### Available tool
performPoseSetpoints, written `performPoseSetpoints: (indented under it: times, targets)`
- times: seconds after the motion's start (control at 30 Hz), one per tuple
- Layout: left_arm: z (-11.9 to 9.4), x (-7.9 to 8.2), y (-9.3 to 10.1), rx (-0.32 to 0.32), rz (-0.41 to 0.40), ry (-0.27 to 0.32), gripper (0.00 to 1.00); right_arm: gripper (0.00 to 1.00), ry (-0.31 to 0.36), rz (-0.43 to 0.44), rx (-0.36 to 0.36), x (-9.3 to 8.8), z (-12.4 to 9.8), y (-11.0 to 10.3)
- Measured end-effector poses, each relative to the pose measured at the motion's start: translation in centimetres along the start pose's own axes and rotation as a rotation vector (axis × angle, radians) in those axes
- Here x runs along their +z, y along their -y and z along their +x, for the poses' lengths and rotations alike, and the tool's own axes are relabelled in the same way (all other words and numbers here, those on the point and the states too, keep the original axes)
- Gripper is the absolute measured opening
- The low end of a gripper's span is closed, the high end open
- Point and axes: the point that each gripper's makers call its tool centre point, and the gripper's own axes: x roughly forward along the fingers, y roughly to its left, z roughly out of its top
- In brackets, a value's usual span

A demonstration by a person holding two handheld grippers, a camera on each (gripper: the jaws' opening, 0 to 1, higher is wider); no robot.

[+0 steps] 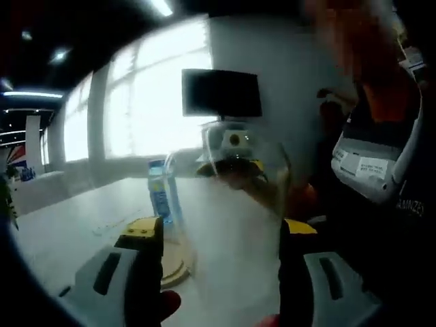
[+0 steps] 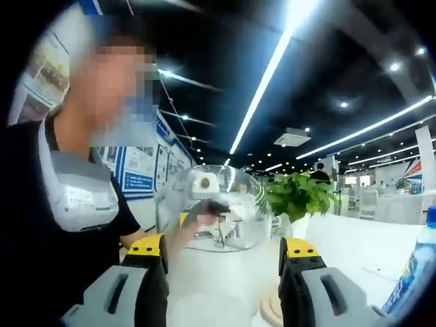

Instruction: Open the cover put in the Mizone put the cover back on

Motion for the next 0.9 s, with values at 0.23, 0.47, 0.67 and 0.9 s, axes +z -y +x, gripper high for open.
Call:
performPoseSetpoints:
  times: [0.23, 0.47, 0.67, 0.9]
  targets:
    - [-2.7, -0.6, -1.1, 0.140, 0.020, 0.027, 0.46, 0.46, -0.017, -0.030, -0.179, -1.1, -1.9, 1.6]
    - [-4.2, -0.6, -1.9, 0.238, 0.064, 0.074, 0.41, 0.40, -0.014, -0.022, -0.245, -1.7, -3.0, 2.1]
    - [-5.2, -0.4, -3.9, 0.305, 0.017, 0.152, 0.30, 0.36, -0.026, -0.026, -0.318, -2.5, -3.1, 3.5]
    - [-5.0, -0.6, -5.5, 0.334, 0.016, 0.182, 0.30, 0.32, 0.028, 0.008, -0.455, -3.0, -4.5, 6.2]
